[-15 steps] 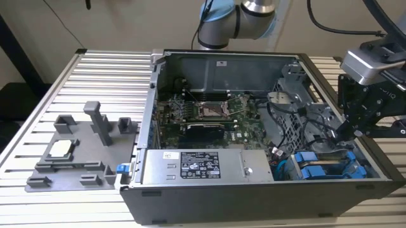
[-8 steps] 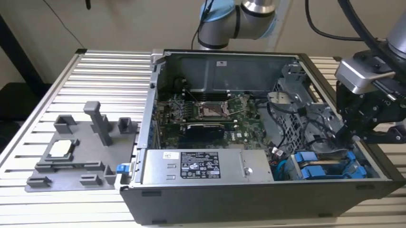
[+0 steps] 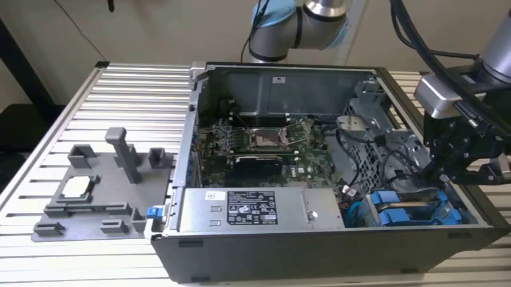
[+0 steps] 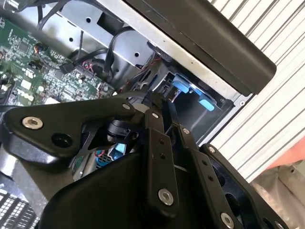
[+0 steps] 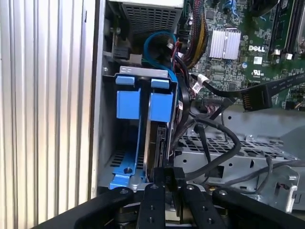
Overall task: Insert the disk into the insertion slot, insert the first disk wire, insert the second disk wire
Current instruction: 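Insert the first disk wire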
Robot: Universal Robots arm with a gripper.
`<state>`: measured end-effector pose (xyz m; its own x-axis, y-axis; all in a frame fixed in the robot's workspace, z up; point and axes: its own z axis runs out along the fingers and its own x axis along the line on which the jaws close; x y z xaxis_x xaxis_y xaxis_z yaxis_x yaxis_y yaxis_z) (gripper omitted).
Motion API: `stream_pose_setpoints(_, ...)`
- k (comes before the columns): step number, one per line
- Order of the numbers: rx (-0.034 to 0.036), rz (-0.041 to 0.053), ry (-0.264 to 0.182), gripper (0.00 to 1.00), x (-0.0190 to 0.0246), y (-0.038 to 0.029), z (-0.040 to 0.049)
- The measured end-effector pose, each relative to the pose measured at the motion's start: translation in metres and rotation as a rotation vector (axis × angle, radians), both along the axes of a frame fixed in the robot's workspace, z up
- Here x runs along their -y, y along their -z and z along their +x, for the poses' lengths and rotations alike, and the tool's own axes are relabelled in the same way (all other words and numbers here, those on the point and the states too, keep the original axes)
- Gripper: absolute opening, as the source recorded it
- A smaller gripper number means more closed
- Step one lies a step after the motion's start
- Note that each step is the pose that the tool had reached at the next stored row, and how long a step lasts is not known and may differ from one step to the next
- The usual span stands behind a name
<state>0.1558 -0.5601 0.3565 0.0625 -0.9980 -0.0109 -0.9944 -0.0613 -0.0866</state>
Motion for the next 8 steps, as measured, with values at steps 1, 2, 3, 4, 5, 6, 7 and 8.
stream_pose_setpoints(1,0.0,0.0001,0.003,0.19,0.0,0.0005,0.0)
stream_pose_setpoints(2,0.0,0.0001,0.005,0.19,0.0,0.001,0.0)
stream_pose_setpoints(3,0.0,0.0002,0.006,0.19,0.0,0.0017,0.0)
stream_pose_setpoints(4,0.0,0.0003,0.007,0.19,0.0001,0.0026,0.0)
stream_pose_setpoints(5,0.0,0.0002,0.007,0.19,0.0001,0.0034,0.0)
stream_pose_setpoints(6,0.0001,0.0001,0.007,0.19,0.0002,0.0044,0.0)
stream_pose_setpoints(7,0.0,0.0002,0.007,0.19,0.0004,0.0053,0.0)
stream_pose_setpoints(8,0.0,0.0,0.008,0.19,0.0008,0.0061,0.0)
